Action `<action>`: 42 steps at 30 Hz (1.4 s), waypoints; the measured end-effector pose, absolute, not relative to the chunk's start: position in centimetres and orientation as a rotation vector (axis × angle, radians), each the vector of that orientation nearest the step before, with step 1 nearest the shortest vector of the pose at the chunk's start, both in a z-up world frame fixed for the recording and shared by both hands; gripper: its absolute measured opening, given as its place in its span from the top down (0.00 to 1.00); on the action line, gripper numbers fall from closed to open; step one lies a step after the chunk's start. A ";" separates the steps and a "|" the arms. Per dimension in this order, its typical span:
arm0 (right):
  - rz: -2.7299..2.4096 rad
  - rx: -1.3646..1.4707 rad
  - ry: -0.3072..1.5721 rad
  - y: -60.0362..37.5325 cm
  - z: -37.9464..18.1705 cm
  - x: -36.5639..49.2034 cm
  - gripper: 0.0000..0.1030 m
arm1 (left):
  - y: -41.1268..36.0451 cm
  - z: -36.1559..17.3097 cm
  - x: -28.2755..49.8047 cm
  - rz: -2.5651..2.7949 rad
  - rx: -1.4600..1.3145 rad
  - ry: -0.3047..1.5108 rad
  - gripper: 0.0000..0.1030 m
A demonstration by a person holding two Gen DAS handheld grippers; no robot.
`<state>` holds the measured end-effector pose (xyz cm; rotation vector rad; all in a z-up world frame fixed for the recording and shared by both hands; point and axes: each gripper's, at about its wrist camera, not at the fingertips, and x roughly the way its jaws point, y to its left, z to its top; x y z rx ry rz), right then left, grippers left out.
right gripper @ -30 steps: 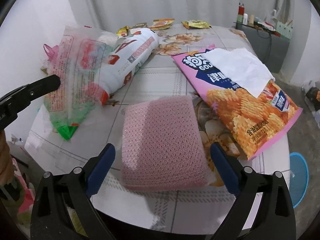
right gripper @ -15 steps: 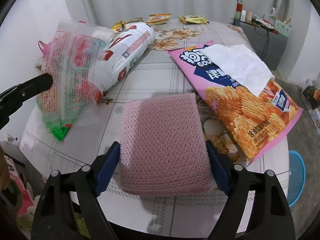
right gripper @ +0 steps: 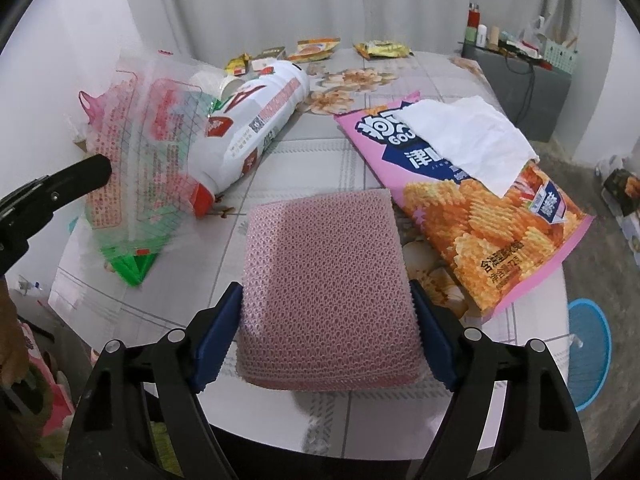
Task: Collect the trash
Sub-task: 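Hold the plastic bag in the left tool while the right tool grasps the pink sponge, then carry the bag and sponge over the blue wastebasket and open both tools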
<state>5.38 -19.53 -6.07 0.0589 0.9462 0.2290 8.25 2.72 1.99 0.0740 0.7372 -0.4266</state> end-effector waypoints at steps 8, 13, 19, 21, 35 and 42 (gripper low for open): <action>0.239 0.075 0.931 -19.7 -5.3 4.9 0.26 | 2.7 2.5 7.7 -0.427 0.074 0.724 1.00; 0.242 0.102 0.919 -20.1 -4.6 4.2 0.27 | 2.8 2.9 7.3 -0.437 0.069 0.709 1.00; 0.217 0.155 0.872 -21.4 -2.8 2.6 0.27 | 3.2 3.7 7.3 -0.467 0.054 0.683 1.00; 0.206 0.172 0.864 -21.8 -2.5 2.0 0.27 | 3.1 3.9 7.3 -0.485 0.053 0.677 1.00; 0.155 0.324 0.765 -26.9 -0.3 -0.6 0.27 | 0.5 6.3 7.3 -0.530 0.106 0.628 1.00; 0.111 0.395 0.708 -30.4 0.3 -2.4 0.27 | -2.0 7.5 7.3 -0.566 0.149 0.597 1.00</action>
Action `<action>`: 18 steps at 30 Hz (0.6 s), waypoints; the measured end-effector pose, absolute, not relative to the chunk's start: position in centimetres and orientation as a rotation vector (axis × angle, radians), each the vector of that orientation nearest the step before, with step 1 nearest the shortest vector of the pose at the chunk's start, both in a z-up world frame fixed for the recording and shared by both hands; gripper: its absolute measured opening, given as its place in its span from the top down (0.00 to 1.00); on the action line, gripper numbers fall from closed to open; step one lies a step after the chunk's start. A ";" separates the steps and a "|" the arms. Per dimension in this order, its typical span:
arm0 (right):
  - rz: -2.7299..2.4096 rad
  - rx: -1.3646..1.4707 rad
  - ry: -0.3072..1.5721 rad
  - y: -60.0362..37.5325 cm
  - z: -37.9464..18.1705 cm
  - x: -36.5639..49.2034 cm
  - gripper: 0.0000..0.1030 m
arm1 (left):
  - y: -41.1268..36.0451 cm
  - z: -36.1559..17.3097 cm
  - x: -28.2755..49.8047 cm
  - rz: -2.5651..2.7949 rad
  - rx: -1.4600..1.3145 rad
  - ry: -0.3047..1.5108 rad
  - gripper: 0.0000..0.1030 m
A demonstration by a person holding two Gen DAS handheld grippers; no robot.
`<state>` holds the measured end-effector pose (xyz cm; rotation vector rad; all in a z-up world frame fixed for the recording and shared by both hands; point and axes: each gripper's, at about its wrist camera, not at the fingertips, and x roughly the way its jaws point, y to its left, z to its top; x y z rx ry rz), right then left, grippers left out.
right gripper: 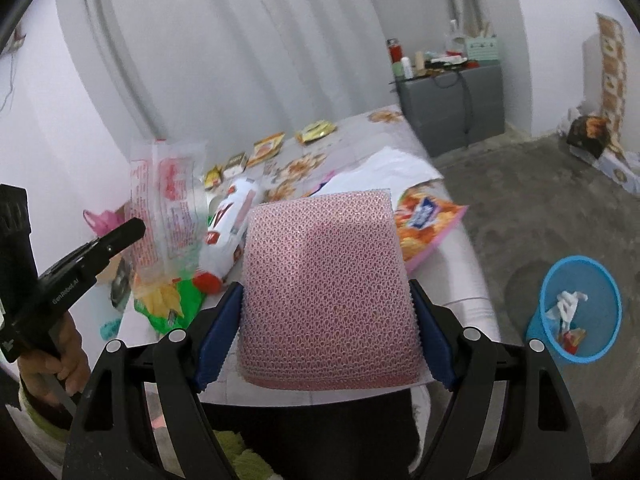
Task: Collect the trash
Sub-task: 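Carry the bag and sponge over the blue wastebasket and open both tools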
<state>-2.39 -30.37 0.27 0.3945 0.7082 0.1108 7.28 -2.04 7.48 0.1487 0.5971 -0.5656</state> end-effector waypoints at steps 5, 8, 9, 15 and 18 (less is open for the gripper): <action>0.059 0.453 0.669 -33.4 0.3 -3.7 0.27 | -5.2 8.3 7.2 -0.612 0.184 0.578 1.00; 0.026 0.486 0.645 -35.2 0.4 -4.6 0.27 | -7.2 8.6 7.1 -0.644 0.202 0.574 1.00; 0.010 0.499 0.634 -36.0 0.4 -5.0 0.27 | -7.8 8.6 7.2 -0.656 0.207 0.575 1.00; -0.081 0.577 0.592 -40.1 -0.3 -7.0 0.27 | -12.8 8.7 7.3 -0.738 0.238 0.585 1.00; -0.129 0.618 0.573 -42.2 -0.7 -8.0 0.27 | -15.6 8.5 7.3 -0.783 0.253 0.597 1.00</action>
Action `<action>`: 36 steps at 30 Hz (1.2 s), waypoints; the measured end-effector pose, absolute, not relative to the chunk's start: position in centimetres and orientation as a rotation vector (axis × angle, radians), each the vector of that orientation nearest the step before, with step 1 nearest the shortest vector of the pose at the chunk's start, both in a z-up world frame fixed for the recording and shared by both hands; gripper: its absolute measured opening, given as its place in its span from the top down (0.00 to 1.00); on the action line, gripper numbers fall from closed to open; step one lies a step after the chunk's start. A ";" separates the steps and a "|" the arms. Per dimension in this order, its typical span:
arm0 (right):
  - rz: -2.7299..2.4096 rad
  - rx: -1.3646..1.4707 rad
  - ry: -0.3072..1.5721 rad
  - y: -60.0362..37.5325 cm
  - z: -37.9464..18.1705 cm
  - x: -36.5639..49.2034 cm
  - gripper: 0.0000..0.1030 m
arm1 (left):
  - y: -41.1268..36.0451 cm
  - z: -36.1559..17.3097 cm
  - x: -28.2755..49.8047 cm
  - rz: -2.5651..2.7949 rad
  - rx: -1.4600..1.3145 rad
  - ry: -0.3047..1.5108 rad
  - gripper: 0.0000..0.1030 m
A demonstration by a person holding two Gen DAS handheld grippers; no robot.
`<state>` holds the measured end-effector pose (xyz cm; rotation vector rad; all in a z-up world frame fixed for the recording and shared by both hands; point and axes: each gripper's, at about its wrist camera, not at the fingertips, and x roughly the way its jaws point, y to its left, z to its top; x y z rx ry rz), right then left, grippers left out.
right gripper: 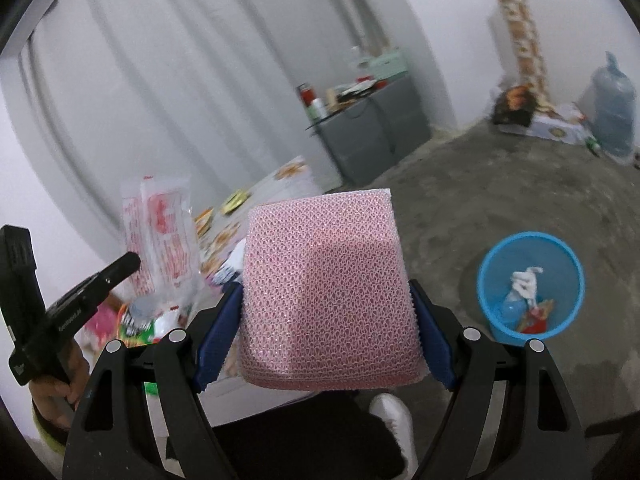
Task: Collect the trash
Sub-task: 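Carry the bag and sponge over the blue wastebasket and open both tools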
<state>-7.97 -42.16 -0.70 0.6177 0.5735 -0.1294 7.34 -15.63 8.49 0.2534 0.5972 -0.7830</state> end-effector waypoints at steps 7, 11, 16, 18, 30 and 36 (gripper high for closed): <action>-0.306 0.757 0.537 -48.1 -3.1 -11.0 0.27 | -22.7 7.1 7.6 -0.912 0.267 0.676 1.00; -0.417 0.849 0.525 -51.6 -5.1 -12.7 0.27 | -27.6 5.5 8.0 -0.985 0.276 0.752 1.00; -0.537 0.997 0.535 -55.3 -9.1 -14.5 0.27 | -33.8 2.2 9.1 -1.070 0.248 0.906 1.00; -0.553 1.053 0.550 -56.4 -10.7 -14.5 0.27 | -36.5 0.6 9.2 -1.099 0.252 0.961 1.00; -0.533 1.373 0.550 -64.4 -19.8 -10.4 0.24 | -50.5 -8.1 9.5 -1.126 0.392 1.108 0.98; -0.616 1.423 0.730 -66.1 -26.3 -7.8 0.23 | -54.0 -12.6 11.7 -0.996 0.421 1.206 0.71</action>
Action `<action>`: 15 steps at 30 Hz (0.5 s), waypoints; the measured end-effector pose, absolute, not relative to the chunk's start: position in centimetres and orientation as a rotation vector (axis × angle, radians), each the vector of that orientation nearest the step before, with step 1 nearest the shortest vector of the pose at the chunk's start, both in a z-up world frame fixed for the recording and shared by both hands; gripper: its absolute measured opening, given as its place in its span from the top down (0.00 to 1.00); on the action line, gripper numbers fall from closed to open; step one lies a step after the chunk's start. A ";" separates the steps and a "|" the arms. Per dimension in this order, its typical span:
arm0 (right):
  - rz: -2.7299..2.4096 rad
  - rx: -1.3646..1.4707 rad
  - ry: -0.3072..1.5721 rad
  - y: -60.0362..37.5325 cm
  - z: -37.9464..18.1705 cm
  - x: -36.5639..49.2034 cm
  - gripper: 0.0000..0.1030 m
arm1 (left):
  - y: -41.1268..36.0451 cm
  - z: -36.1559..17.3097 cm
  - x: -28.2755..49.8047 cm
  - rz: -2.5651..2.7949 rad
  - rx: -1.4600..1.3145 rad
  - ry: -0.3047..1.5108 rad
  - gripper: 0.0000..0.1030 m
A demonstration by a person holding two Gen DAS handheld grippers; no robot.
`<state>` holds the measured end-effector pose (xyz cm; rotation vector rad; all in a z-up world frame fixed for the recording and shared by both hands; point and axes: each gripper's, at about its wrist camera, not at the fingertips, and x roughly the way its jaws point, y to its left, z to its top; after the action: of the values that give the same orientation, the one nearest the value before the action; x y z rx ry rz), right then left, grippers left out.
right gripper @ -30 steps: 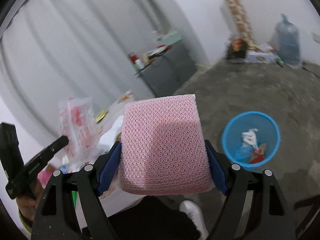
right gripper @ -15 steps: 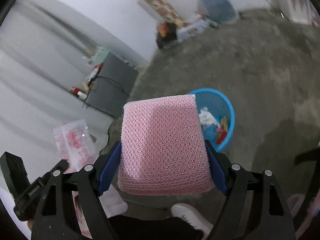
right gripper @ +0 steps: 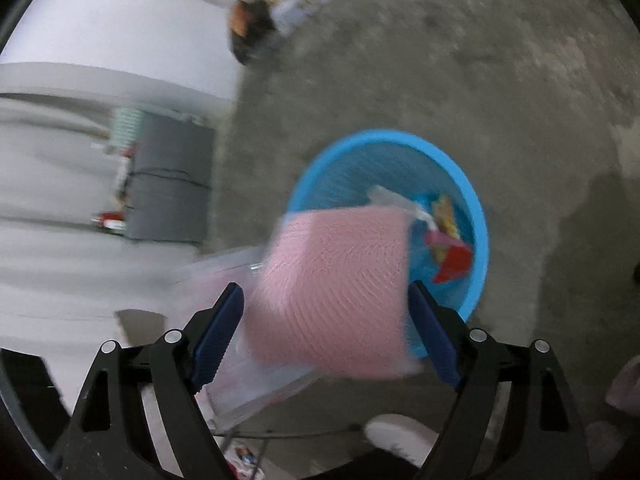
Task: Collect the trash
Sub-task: 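Carry the bag and sponge over the blue wastebasket and open both tools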
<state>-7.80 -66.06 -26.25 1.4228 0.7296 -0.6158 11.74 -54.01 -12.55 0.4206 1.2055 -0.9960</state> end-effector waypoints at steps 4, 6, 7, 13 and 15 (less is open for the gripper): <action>-0.611 1.454 0.760 -64.7 -28.1 -8.4 0.22 | -53.1 -12.1 12.1 -1.002 0.399 1.199 0.65; -0.615 1.448 0.769 -64.2 -28.2 -8.9 0.22 | -52.2 -11.1 12.3 -0.993 0.413 1.159 0.62; -0.612 1.450 0.766 -64.1 -28.1 -9.1 0.22 | -51.8 -10.7 12.4 -0.993 0.407 1.150 0.62; -0.576 1.400 0.705 -63.0 -24.7 -10.4 0.22 | -48.3 -6.2 13.4 -1.010 0.321 1.104 0.55; -0.560 1.370 0.685 -62.8 -23.5 -10.5 0.22 | -46.1 -4.6 13.7 -1.004 0.294 1.089 0.53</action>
<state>-10.50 -62.81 -23.47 1.3704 0.6848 -0.5599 13.65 -46.05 -4.56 0.2942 1.0887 -1.0038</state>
